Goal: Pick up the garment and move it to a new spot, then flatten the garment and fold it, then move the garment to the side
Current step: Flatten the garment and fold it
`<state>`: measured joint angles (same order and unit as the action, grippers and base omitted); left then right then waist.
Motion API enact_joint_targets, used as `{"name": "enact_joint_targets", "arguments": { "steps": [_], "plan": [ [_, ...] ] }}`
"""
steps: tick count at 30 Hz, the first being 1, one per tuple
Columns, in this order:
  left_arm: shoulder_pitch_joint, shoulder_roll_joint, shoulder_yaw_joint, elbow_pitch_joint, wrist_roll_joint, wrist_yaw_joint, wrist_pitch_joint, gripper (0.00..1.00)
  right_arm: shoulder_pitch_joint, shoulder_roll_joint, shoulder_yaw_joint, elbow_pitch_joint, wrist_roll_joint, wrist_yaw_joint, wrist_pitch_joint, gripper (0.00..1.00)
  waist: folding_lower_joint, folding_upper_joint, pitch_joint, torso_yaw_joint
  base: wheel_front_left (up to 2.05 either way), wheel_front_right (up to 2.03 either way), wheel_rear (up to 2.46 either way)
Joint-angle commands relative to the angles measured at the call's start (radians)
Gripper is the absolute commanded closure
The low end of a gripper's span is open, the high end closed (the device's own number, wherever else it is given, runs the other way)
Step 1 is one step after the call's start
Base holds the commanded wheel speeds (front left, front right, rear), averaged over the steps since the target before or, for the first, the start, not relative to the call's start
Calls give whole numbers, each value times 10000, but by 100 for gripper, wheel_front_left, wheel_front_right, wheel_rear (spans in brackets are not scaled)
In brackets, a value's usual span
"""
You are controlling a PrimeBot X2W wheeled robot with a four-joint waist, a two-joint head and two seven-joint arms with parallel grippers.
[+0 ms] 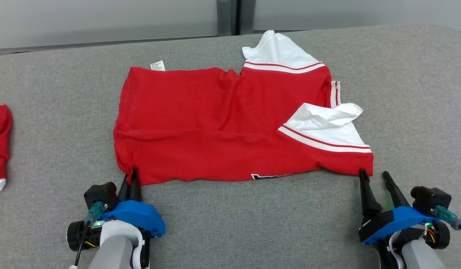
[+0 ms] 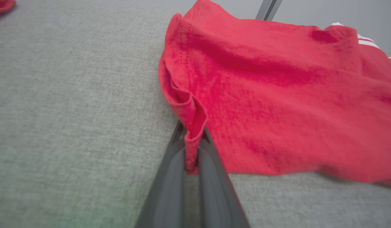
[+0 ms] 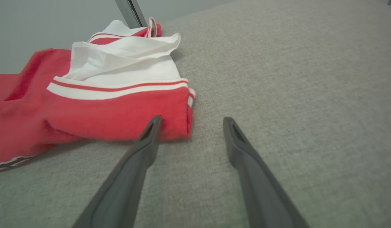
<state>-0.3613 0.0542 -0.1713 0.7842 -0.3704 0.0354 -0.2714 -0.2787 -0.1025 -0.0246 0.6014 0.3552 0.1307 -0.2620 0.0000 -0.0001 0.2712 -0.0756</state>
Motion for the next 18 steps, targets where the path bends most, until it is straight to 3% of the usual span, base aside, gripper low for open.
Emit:
{"name": "enact_joint_targets", "arguments": {
  "steps": [1, 4, 6, 7, 13, 18],
  "plan": [
    [191, -61, -30, 130, -43, 21, 125, 100, -160, 10, 76, 196, 79, 1, -43, 0, 0, 1, 42, 67, 0, 0, 0],
    [177, -50, 19, 47, 57, -36, 118, 100, -418, 42, 208, 693, 255, 1, -41, 0, 0, 1, 80, 158, 0, 0, 0],
    [194, -46, 34, -28, 62, -44, 116, 100, -524, 74, 285, 987, 387, 1, -23, 71, 0, 1, 88, 216, 0, 0, 0],
    [208, -43, 53, -81, 58, -30, 115, 100, -582, 77, 343, 1100, 456, 1, -16, 100, 0, 1, 88, 237, 0, 0, 0],
    [385, -20, 256, -601, 110, 7, 81, 100, -624, -229, 421, 1097, 709, 1, -20, 100, 0, 1, -39, 310, 0, 0, 0],
    [869, -8, 614, -1096, 147, 6, 69, 100, -171, -327, -194, 592, 705, -2, -42, 100, 0, 1, -633, 265, 0, 0, 0]
  ]
}}
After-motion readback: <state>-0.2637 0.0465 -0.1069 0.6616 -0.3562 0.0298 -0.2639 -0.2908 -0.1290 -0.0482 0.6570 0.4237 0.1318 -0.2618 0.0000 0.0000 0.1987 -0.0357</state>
